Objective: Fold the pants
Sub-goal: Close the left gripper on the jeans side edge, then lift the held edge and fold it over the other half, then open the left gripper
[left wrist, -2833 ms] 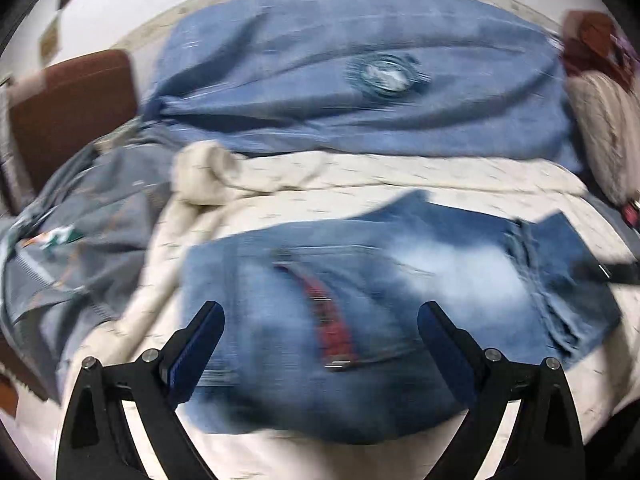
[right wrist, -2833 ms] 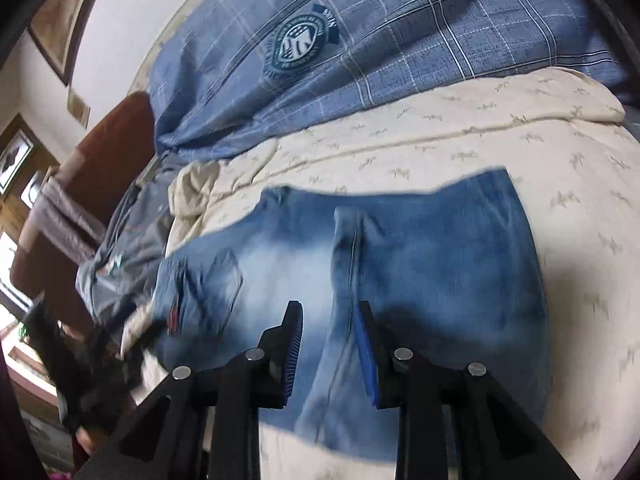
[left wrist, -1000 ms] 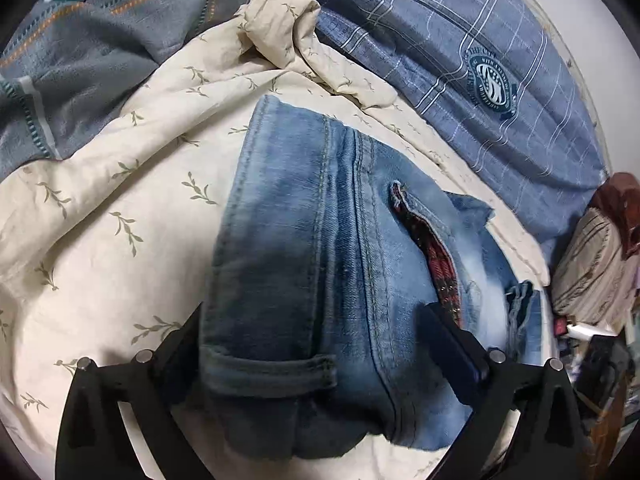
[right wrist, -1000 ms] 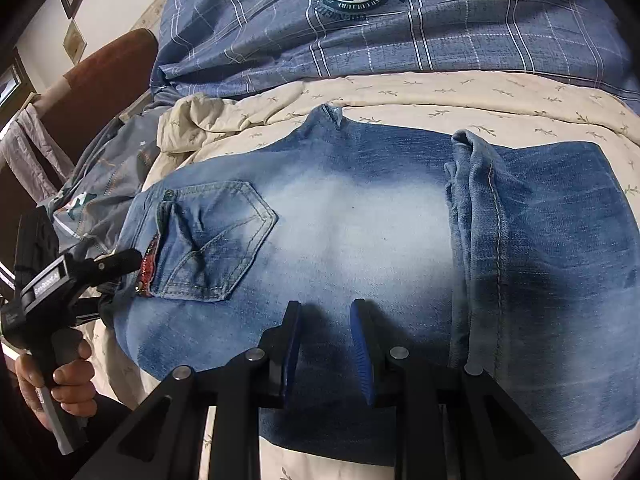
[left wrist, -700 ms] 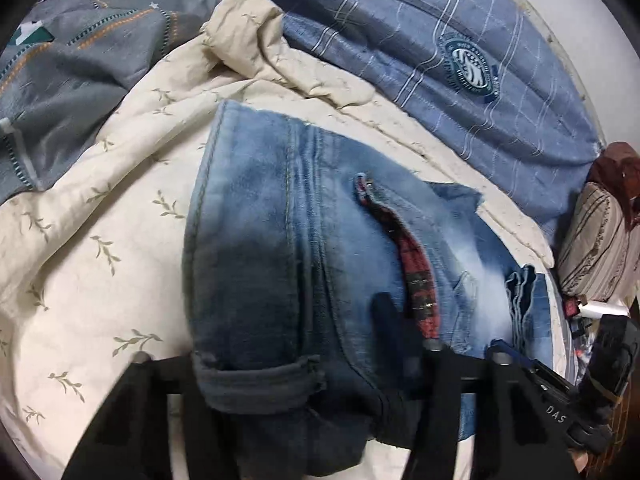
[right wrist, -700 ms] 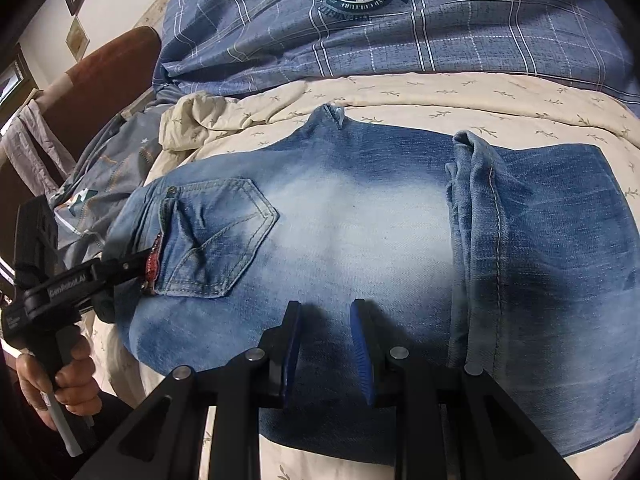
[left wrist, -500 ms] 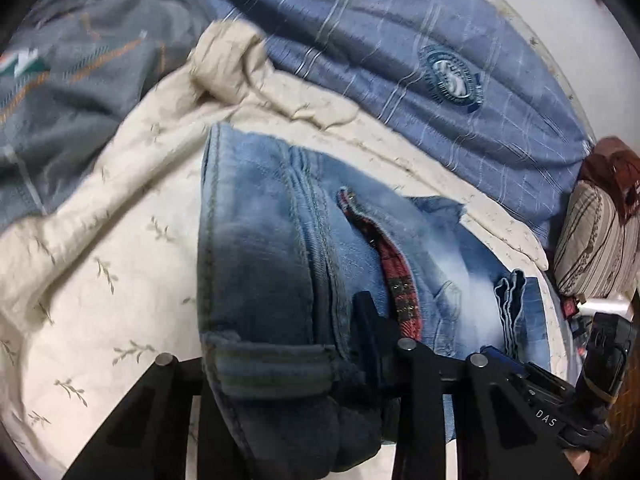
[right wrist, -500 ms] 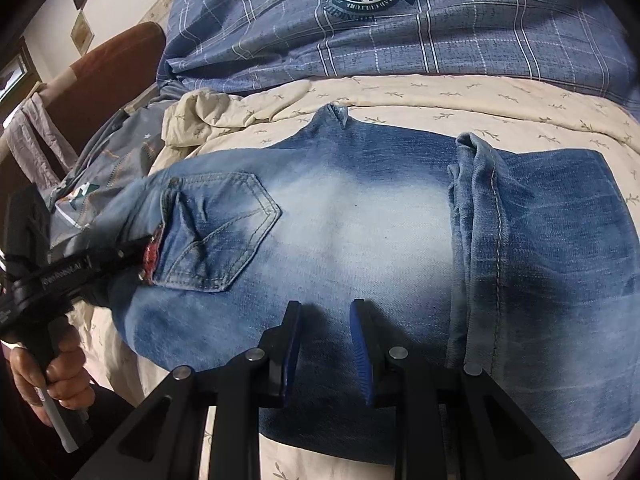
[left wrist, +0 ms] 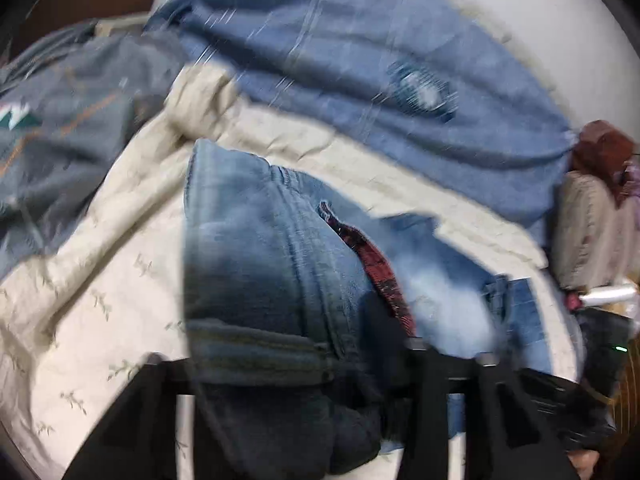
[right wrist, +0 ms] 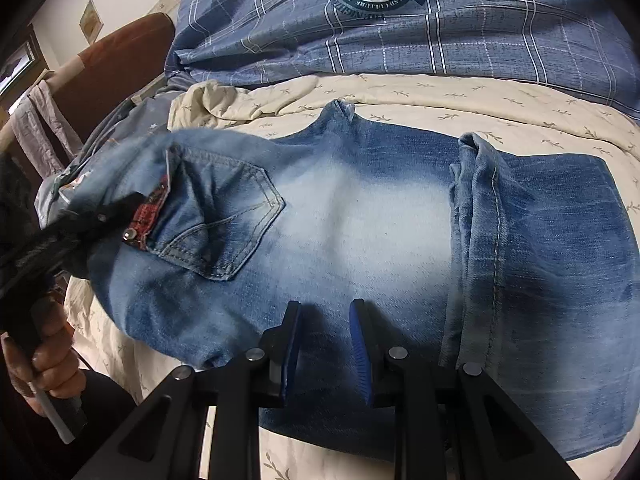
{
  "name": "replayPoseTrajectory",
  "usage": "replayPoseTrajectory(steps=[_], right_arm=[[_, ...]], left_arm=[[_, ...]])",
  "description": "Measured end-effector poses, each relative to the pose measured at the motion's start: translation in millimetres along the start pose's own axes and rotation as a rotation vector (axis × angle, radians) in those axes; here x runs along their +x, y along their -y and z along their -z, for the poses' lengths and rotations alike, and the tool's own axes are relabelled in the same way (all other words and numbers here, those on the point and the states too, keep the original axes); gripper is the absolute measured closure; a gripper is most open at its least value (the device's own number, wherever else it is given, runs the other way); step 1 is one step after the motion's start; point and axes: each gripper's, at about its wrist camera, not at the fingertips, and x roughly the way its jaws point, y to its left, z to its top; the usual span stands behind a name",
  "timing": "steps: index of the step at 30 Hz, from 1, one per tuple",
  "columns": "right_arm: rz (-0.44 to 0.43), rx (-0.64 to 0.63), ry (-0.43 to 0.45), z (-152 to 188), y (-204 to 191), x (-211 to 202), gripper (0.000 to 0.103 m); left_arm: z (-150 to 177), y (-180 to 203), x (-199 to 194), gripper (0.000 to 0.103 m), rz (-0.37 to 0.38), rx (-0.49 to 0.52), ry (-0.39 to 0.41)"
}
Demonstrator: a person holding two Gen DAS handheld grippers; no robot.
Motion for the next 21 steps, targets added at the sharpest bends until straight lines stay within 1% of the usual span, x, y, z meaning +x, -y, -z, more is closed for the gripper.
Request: replayPoseTrajectory(steps=[2, 3, 4, 7, 9, 12, 14, 16, 18, 20, 21], right_arm=[[0.001, -0.003, 0.0, 0, 0, 0, 0.076], [0.002, -0.004, 0.0, 0, 0, -1, 0.076], [0.002, -0.003, 0.002, 0, 0, -1, 0.076], [0.009, 0.012, 0.031, -1, 0, -6, 0.077], [0.022, 0.01, 0.061, -3, 0, -9, 0.077], [0.023, 0.032, 0.1, -6, 1, -13, 0.077], [0.025, 0.045, 0.119, -9, 1, -12, 0.077], [0.018, 0.052, 0.109, -12, 0, -7, 0.077], [0.024, 0.037, 0.061, -12, -2, 6, 0.076], [0.052, -0.014, 0.065, -12, -8, 8, 0.076], [0.05, -0.033, 0.059, -12, -10, 7, 0.076]], left_arm=[[2, -11, 13, 0.043, -0.016, -0.057, -0.056], [2, -18, 14, 0.045, 0.008, -0.107, -0.063], [1, -20, 11, 0.054, 0.022, -0.121, -0.055], [2, -10, 5, 0.065, 0.003, -0.066, -0.014], [3, -3, 2, 0.067, -0.008, -0.044, 0.006], [4, 2, -7, 0.069, 0.003, -0.031, 0.04], [5, 11, -13, 0.07, -0.01, 0.008, 0.065], [6, 22, -20, 0.07, -0.025, 0.055, 0.091], [6, 32, -27, 0.07, -0.028, 0.093, 0.116], [6, 42, -33, 0.071, -0.029, 0.132, 0.134], [6, 49, -37, 0.071, -0.031, 0.155, 0.143]])
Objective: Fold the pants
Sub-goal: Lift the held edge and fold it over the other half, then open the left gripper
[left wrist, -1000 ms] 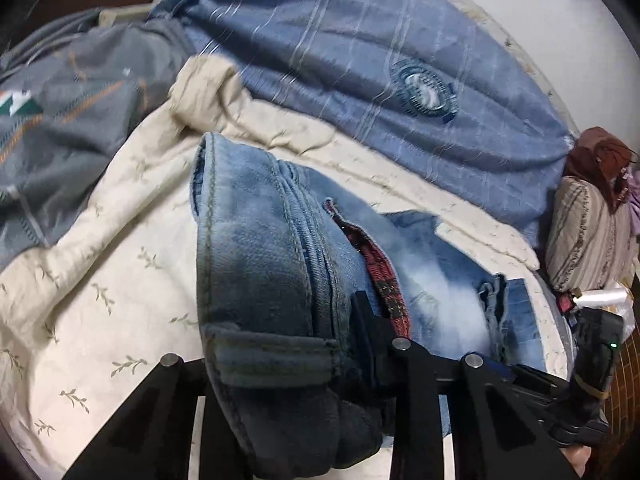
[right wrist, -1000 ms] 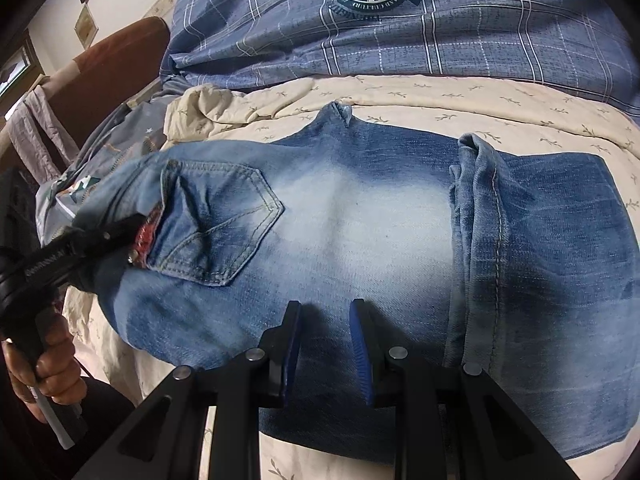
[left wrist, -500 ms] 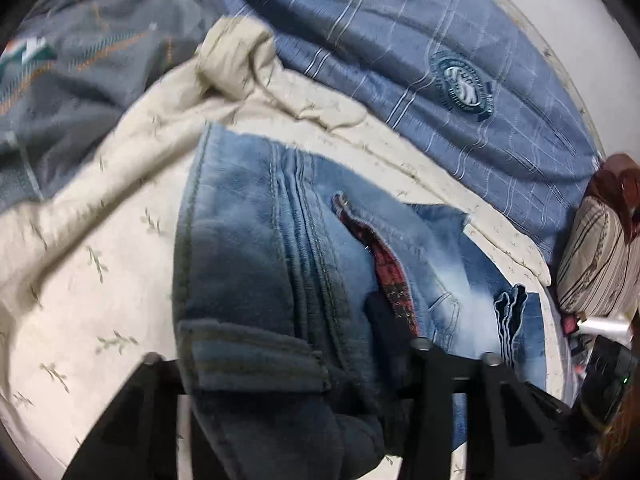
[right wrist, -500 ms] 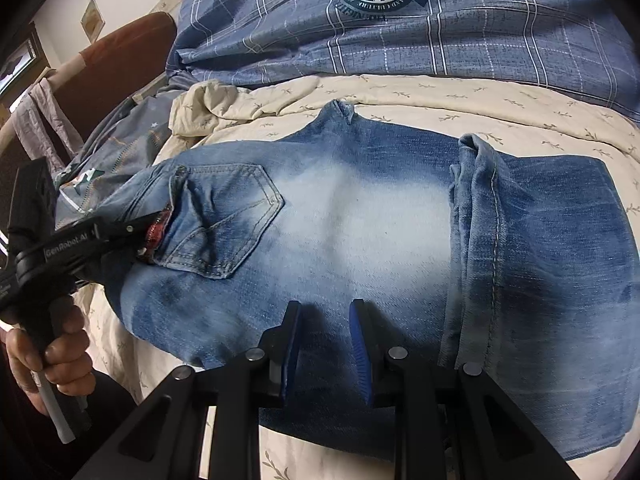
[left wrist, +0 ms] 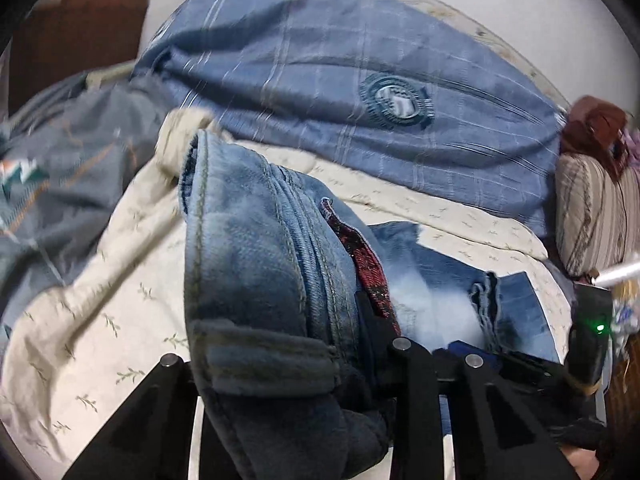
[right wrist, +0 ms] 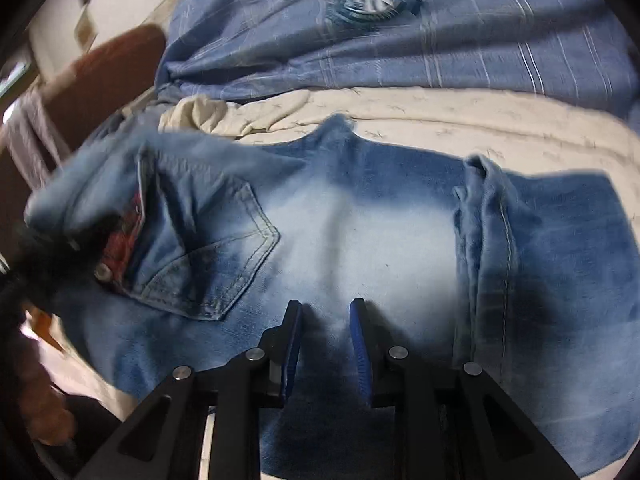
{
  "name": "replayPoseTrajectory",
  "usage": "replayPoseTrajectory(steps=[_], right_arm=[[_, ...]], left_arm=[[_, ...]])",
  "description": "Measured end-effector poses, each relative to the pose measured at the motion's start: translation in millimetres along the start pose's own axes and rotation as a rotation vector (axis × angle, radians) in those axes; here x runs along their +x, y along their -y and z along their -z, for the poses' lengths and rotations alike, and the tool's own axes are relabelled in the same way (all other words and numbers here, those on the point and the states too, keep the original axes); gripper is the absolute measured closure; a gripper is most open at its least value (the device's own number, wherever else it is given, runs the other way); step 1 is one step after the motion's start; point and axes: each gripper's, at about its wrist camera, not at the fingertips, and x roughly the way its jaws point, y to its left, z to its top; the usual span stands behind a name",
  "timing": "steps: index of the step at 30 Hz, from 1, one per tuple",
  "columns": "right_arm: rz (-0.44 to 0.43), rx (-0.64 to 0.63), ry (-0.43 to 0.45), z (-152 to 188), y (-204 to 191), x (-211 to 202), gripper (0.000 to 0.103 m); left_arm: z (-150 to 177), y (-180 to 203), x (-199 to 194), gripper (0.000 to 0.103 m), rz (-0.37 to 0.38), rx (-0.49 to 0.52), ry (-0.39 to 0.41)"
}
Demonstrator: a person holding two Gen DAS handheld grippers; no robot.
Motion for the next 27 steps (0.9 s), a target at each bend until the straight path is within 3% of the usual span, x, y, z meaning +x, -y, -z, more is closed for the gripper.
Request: replayPoseTrajectory(steps=[4, 9, 12, 19, 27], right_arm=[[-0.062, 0.073, 0.009, -3, 20, -15, 0.076], [-0.052, 0.221, 0.21, -10, 76, -75, 0.076], [-0.013, 0.344, 0.27, -4, 118, -101, 0.076], [0.034, 0.525, 0.321, 18, 180, -138, 0.076], [0.039, 0.651, 0.362, 31, 226, -162, 0.077]], left_arm=[[-7, 19, -11, 0.072, 0.012, 0.056, 0.014], [-18, 49, -22, 0.073, 0.023, 0.115, 0.016], [-23, 73, -22, 0.073, 0.036, 0.138, 0.008], [-25, 142, -10, 0.075, 0.035, 0.214, -0.018], [4, 229, 23, 0.075, 0.051, 0.377, -0.083]])
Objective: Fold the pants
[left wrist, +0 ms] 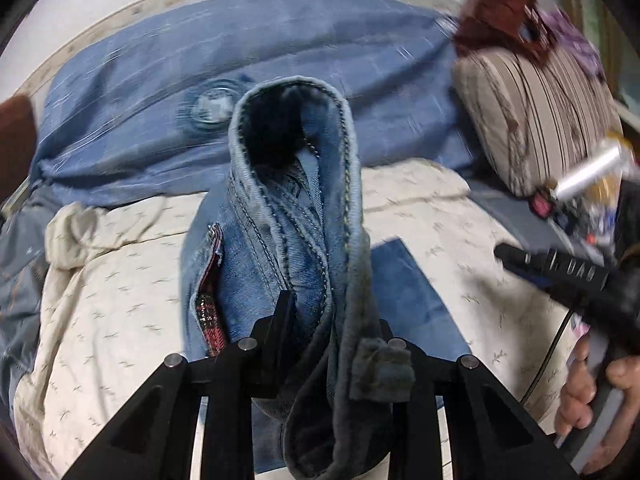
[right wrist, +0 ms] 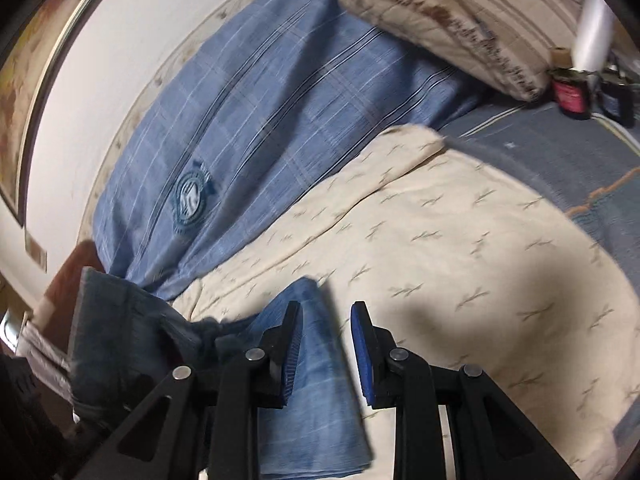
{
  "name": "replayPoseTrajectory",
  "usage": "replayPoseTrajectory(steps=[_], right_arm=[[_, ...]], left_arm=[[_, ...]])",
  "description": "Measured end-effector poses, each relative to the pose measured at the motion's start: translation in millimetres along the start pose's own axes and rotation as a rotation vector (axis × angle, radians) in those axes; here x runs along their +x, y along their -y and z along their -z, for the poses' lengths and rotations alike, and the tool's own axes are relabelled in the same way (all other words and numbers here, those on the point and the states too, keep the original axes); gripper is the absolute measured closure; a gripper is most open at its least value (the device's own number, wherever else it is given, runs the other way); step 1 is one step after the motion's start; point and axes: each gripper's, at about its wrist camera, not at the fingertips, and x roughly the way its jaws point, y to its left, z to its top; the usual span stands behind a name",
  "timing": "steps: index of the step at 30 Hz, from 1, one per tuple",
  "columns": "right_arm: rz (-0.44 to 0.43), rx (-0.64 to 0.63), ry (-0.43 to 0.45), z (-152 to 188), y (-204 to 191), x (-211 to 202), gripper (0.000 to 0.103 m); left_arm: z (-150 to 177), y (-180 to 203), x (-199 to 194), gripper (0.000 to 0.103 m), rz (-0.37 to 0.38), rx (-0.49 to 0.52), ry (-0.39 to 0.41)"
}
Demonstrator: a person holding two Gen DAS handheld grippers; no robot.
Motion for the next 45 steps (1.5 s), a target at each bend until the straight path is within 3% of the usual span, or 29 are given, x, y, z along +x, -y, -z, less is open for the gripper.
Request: replayPoseTrajectory(steps=[3, 6, 10, 15, 19, 23, 25, 28, 34, 38, 43, 45], right_arm=[[0.0, 0.041, 0.01, -5, 11, -3, 0.077], [-0.011, 0.081, 0.009, -8, 19, -4, 0.076], [-0.015, 0.108, -0.004, -8, 25, -4, 0.073], [0.006, 0.1, 0.009, -7, 24, -5, 0.073], [0.009, 0.083, 0.022, -5, 20, -6, 0.073], [-0.061, 0.024, 0.103, -2, 3, -19, 0.074], [-0.119, -0.014, 0.121, 1, -9, -21, 0.074], [-0.203, -0.069, 0.108, 7, -30, -18, 0.074], [-0.334, -0.196, -0.001, 30, -79, 3, 0.074], [-0.265, -0.3, -0.098, 47, -94, 25, 0.074], [0.021, -0.293, -0.302, 62, -60, 76, 0.076], [-0.011, -0.255, -0.324, 60, -49, 81, 0.077]], left_arm=[[6, 29, 27, 0.074, -0.031, 0.059, -0.045], [11, 51, 39, 0.068, -0.054, 0.101, -0.015], [11, 65, 40, 0.034, -0.022, 0.142, -0.022], [6, 57, 10, 0.031, 0.125, 0.14, 0.062], [2, 34, -16, 0.029, 0.125, 0.113, 0.128], [-3, -11, -23, 0.027, 0.057, 0.052, 0.149], [-3, -35, -19, 0.027, -0.049, 0.032, 0.147], [2, -64, -5, 0.027, -0.177, 0.012, 0.085], [23, -89, 18, 0.027, -0.259, -0.023, 0.022], [33, -83, 31, 0.027, -0.256, 0.013, 0.01], [46, -75, 50, 0.027, -0.236, 0.057, -0.058], [47, -76, 54, 0.027, -0.213, 0.042, -0.07]])
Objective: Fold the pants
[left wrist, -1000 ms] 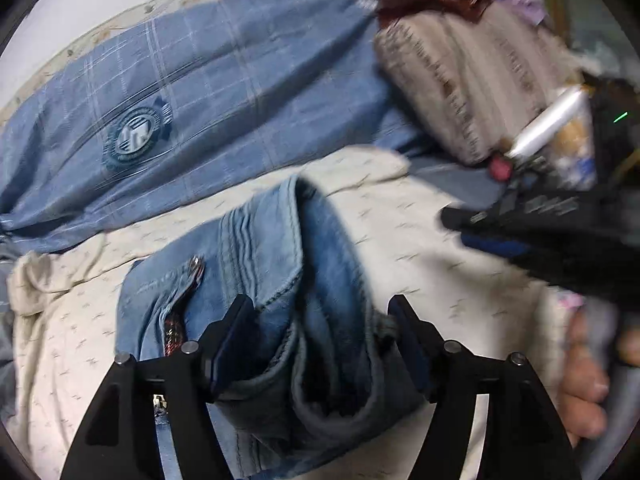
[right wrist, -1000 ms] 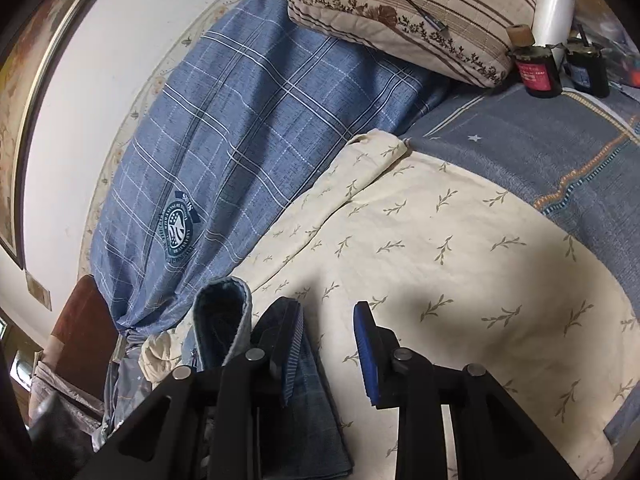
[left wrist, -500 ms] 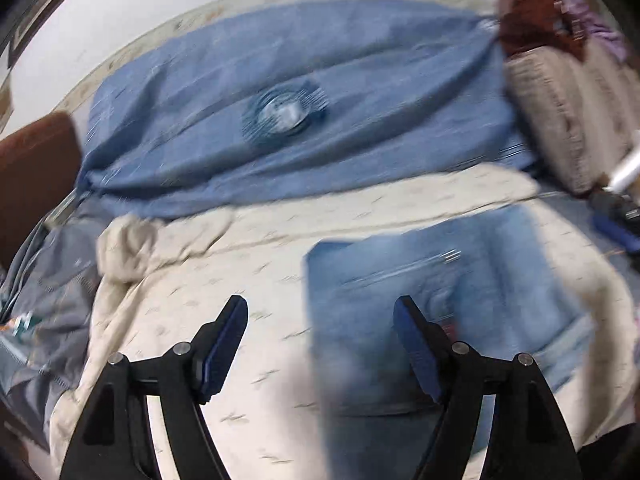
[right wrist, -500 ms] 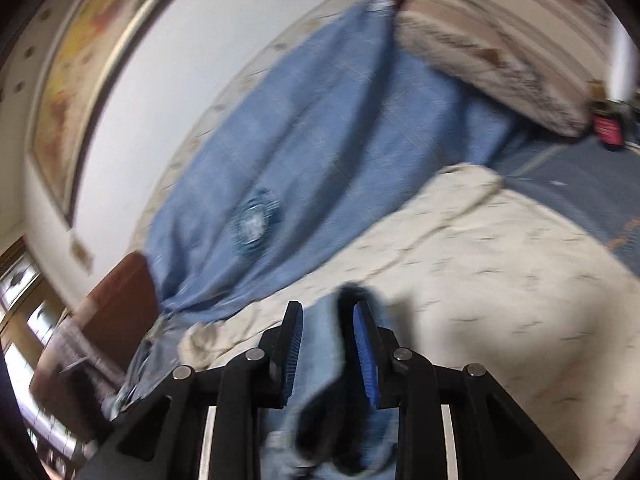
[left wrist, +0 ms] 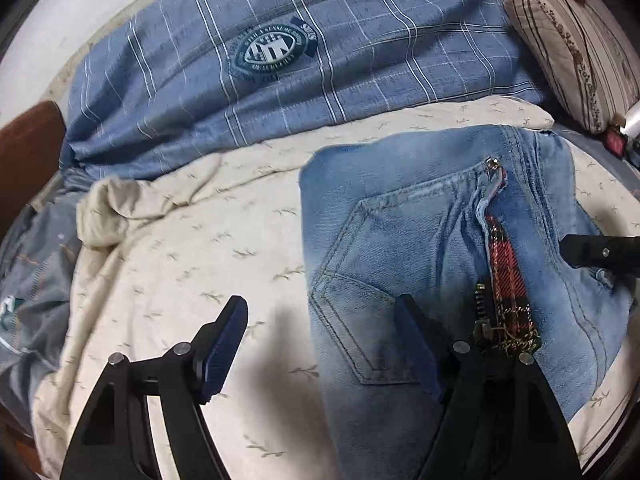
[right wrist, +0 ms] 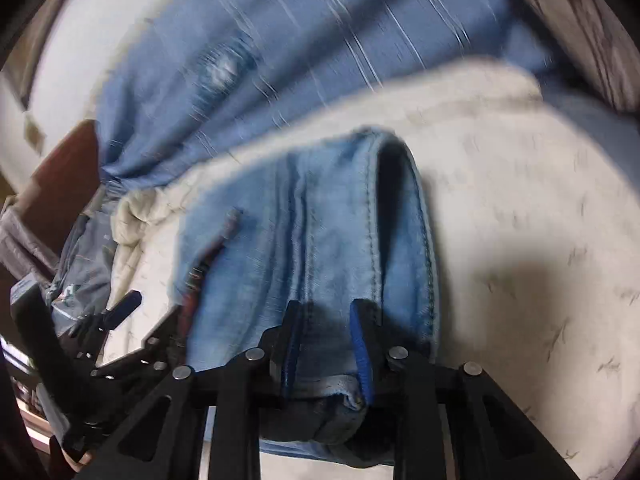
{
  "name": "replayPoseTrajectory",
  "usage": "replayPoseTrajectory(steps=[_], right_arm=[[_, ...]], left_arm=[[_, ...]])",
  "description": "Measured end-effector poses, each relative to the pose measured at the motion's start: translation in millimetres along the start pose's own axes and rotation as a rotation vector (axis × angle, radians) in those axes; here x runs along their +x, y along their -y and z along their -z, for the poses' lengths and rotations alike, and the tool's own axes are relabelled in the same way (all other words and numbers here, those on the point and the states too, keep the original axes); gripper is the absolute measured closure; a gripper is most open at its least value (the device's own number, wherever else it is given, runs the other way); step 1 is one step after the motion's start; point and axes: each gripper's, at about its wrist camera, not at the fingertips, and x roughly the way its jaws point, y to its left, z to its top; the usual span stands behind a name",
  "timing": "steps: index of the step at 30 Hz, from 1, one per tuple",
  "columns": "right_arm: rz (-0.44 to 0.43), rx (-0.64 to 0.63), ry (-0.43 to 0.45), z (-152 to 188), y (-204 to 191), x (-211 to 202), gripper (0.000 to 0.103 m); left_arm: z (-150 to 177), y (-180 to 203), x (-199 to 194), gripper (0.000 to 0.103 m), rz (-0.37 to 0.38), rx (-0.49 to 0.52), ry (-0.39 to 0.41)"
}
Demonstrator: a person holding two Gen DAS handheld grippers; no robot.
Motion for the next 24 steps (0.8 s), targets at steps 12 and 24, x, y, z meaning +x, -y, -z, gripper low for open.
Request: replayPoseTrajectory(steps=[12, 24], right_arm=[[-0.011, -0.074, 0.255, -20, -21, -44, 0.075], [0.079, -0.046, 0.104, -64, -3, 31, 0.074]], left_arm=[[-50, -27, -22, 0.027, 0.026, -0.075, 0.085], [-71, -10, 61, 0.026, 0.069, -0.039, -0.056]])
